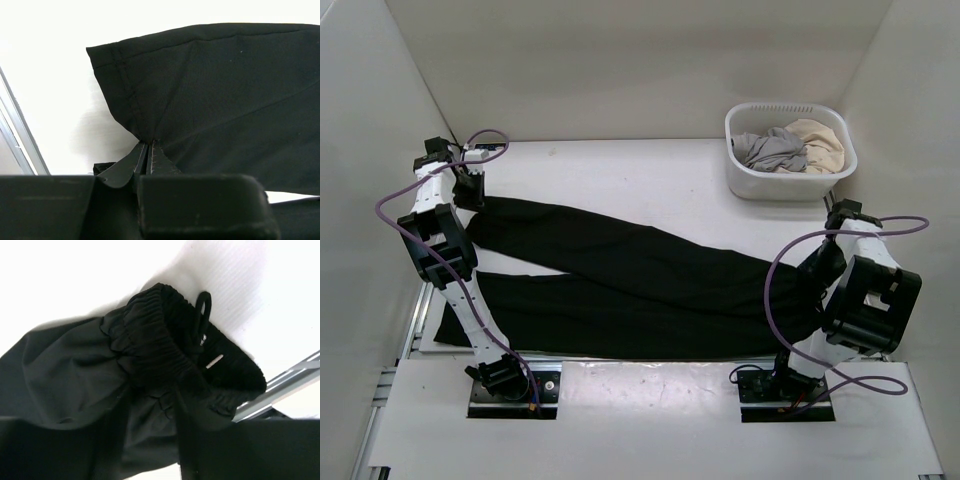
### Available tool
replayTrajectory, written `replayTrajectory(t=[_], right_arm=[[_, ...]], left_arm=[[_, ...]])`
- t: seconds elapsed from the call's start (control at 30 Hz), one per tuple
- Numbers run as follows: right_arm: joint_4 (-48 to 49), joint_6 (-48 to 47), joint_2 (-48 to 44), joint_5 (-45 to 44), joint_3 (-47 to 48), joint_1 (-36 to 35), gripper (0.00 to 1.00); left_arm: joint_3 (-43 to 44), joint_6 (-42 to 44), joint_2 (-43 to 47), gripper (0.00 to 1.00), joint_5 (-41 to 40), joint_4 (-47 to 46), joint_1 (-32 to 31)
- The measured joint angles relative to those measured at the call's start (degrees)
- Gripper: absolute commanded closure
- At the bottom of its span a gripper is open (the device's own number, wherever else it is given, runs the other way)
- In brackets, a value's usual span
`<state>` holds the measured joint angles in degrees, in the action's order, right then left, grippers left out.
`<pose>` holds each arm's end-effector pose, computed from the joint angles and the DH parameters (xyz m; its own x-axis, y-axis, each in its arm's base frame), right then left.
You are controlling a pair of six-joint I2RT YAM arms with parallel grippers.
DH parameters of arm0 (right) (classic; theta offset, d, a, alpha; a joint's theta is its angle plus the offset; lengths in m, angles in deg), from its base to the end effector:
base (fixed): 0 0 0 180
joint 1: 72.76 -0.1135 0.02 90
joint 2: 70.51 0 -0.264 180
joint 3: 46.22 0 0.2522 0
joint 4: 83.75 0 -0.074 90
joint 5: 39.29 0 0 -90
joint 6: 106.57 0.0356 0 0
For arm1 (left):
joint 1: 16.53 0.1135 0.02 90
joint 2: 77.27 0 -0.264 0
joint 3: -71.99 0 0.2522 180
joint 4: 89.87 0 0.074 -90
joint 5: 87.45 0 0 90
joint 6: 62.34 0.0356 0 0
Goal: Fold and stack the trousers
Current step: Fold the trousers
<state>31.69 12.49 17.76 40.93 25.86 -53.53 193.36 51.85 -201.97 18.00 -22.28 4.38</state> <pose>0.2546 -0.0952 0.1994 -0.6444 0.7317 -0.2219 0.7589 0.6476 -0.0685 0.4307 0.1544 0.2135 -0.9129 0.0740 -0.4013 0.1222 0.9879 -0.0957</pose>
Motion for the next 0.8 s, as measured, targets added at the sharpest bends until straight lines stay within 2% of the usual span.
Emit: replayTrajectory(t=[0.13, 0.2, 0.23, 0.33, 0.37, 0.4, 0.47, 0.5, 0.8], right_arm=[[1.33, 0.61, 2.32, -0.11, 0.00, -0.02, 0.60], [1.62, 0.70, 3.32, -0.20, 0.00, -0.02, 0.56], [1.70, 0.76, 3.52, -0.20, 0.00, -0.02, 0.46], [1.97, 0.87, 3.56, -0.37, 0.00, -0.28, 0.46], [2.10, 0.85, 3.56, -0.42, -0.07, -0.42, 0.62], [2.32, 0.70, 3.56, -0.57, -0.26, -0.63, 0.72], [3.21, 1.14, 3.56, -0.74, -1.18, -1.05, 0.93], [3.48, 1.31, 3.58, -0.83, -1.73, -1.25, 0.98], [0.31, 2.10, 3.56, -3.87, 1.53, -1.62, 1.00]], left_arm=[[0.02, -0.02, 0.00, 0.86, 0.00, 0.22, 0.00], [0.00, 0.00, 0.00, 0.86, 0.00, 0.26, 0.00], [0.00, 0.00, 0.00, 0.86, 0.00, 0.31, 0.00], [0.00, 0.00, 0.00, 0.86, 0.00, 0.44, 0.00], [0.00, 0.00, 0.00, 0.86, 0.00, 0.46, 0.00], [0.00, 0.00, 0.00, 0.86, 0.00, 0.46, 0.00], [0.00, 0.00, 0.00, 0.86, 0.00, 0.55, 0.00], [0.00, 0.00, 0.00, 0.86, 0.00, 0.61, 0.00], [0.33, 0.22, 0.00, 0.86, -0.09, 1.46, 0.09]])
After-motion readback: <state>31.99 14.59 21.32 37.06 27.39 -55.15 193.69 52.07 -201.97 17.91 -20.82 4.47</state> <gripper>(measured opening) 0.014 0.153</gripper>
